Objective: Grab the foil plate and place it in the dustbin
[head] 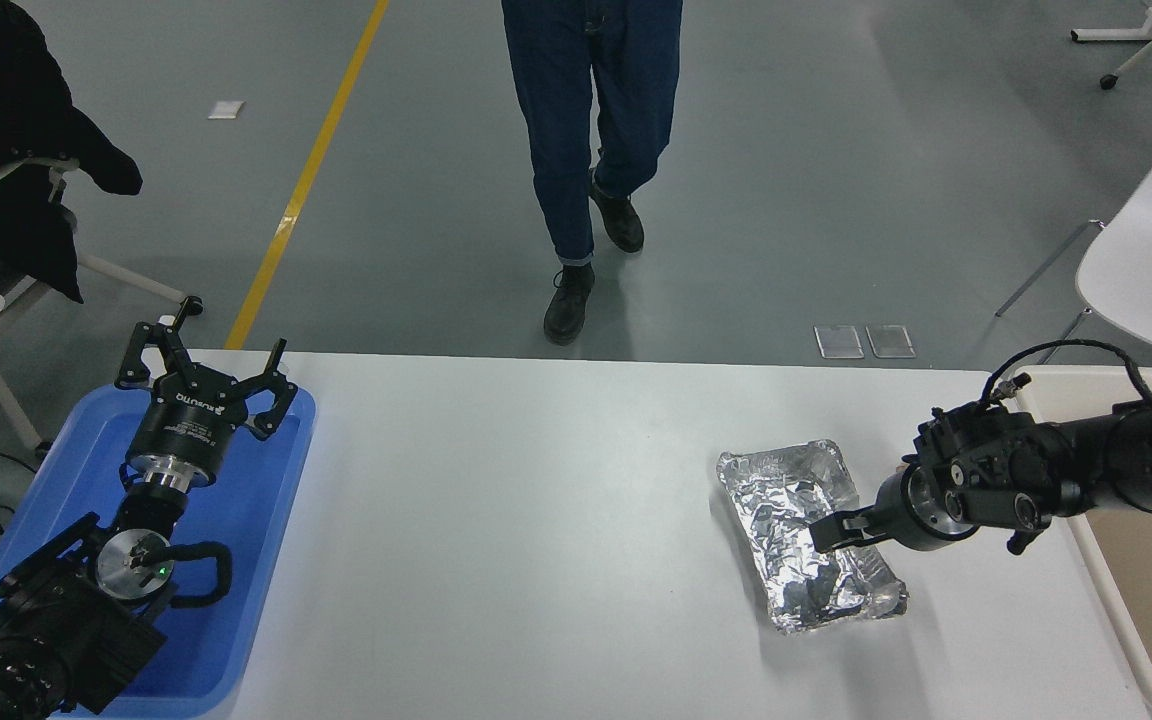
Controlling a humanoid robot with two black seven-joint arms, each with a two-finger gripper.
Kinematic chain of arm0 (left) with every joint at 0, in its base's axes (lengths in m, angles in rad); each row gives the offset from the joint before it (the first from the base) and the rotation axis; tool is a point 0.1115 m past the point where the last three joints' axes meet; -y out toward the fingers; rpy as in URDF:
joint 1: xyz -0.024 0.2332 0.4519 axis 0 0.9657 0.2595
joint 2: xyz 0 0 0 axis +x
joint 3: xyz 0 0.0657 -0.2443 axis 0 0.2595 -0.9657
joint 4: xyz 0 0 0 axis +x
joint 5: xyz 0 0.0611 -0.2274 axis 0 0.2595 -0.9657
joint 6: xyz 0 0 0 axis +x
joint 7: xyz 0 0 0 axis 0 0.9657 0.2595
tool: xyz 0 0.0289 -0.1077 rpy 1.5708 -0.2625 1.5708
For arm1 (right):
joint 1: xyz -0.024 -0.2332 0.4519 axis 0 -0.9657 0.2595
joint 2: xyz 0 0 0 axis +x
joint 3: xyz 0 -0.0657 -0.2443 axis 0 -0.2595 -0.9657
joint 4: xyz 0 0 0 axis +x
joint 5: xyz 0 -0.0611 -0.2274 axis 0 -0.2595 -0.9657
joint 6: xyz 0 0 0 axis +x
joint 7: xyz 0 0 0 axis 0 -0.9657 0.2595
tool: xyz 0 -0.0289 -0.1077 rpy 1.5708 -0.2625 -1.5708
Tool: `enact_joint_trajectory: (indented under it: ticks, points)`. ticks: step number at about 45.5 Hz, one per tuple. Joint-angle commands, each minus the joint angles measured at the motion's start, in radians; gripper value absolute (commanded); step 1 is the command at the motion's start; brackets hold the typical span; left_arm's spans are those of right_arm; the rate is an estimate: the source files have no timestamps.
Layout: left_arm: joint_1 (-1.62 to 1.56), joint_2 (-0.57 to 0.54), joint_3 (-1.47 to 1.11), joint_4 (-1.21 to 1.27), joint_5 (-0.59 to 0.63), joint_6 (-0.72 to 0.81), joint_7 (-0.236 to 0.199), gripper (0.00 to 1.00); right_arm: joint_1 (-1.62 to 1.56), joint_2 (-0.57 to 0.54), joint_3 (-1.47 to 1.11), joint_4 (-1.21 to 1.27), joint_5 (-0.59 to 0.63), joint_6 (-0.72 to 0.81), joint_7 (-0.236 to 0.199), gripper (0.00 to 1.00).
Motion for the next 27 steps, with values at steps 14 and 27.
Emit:
enact_joint_trajectory:
  ticks: [14, 27]
  points:
    - [0.0, 0.0, 0.0, 0.0, 0.0, 0.0, 0.0, 1.0, -0.053, 0.008, 0.017, -0.059, -0.039, -0.003, -0.001, 0.4]
    - [0.0, 0.0, 0.0, 0.0, 0.0, 0.0, 0.0, 1.0, -0.03, -0.01, 0.018, -0.022, 0.057, 0.158, 0.005, 0.0]
